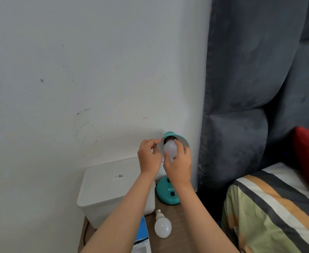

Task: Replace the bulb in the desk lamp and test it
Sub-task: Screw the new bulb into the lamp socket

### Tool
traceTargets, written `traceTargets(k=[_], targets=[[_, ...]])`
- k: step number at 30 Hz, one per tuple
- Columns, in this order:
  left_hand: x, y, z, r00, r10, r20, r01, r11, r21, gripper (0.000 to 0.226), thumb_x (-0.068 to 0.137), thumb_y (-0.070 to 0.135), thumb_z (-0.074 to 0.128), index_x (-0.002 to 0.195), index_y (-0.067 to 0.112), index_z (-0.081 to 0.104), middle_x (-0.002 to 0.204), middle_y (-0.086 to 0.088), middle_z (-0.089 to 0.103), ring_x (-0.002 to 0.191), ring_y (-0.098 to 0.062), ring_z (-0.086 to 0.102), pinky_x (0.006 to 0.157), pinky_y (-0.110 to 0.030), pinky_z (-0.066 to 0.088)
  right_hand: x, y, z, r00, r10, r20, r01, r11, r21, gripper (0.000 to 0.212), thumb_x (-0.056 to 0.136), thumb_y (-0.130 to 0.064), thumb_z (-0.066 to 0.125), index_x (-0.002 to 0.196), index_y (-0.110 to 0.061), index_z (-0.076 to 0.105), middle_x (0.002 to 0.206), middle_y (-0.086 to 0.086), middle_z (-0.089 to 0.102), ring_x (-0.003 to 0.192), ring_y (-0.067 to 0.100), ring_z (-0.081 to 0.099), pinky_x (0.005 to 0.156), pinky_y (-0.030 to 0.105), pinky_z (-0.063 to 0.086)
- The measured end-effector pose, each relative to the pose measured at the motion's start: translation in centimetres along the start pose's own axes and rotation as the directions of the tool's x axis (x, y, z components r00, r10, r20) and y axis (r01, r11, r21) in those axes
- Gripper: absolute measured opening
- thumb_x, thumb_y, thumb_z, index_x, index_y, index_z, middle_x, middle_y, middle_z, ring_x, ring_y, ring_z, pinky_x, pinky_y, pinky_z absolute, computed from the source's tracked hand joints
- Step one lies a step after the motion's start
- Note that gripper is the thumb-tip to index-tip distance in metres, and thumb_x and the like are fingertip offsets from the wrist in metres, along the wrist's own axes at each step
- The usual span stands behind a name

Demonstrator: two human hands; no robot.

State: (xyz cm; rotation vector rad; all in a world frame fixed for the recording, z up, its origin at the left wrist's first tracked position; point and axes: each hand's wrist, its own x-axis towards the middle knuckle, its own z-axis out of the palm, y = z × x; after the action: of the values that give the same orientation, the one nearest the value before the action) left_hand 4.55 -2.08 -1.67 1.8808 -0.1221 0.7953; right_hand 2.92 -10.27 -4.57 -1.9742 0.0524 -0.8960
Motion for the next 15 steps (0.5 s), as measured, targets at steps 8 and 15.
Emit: traceTargets(k=[8, 15], targets=[[-0.05, -0.02, -0.08, 1.000, 0.000, -0.002, 0.000, 1.000, -0.005, 0.033, 0.081, -0.011, 0.051, 0.095, 0.013, 0.070, 0.086, -0.003, 0.058, 0.080, -0.017, 0.059, 0.073, -0.002, 0.041, 0.22, 0.20, -0.13, 1.000, 0.022, -0.007, -0.022, 0.999, 0.026, 0.049, 0.080, -0.020, 0.069, 0.124, -0.010, 0.049, 0.119, 0.016, 0.052, 0.099, 0.027, 0.058, 0.074, 0.030, 0.053], [-0.01, -0.11, -0.08, 1.000, 0.003, 0.003, -0.003, 1.000, 0.000, 0.034, 0.080, -0.011, 0.051, 0.095, 0.013, 0.070, 0.086, -0.003, 0.057, 0.080, -0.017, 0.059, 0.072, -0.002, 0.040, 0.38, 0.52, -0.11, 0.994, 0.106, -0.005, -0.106, 0.993, 0.044, 0.050, 0.080, -0.029, 0.068, 0.121, -0.012, 0.046, 0.111, 0.015, 0.059, 0.089, 0.030, 0.063, 0.073, 0.039, 0.057]])
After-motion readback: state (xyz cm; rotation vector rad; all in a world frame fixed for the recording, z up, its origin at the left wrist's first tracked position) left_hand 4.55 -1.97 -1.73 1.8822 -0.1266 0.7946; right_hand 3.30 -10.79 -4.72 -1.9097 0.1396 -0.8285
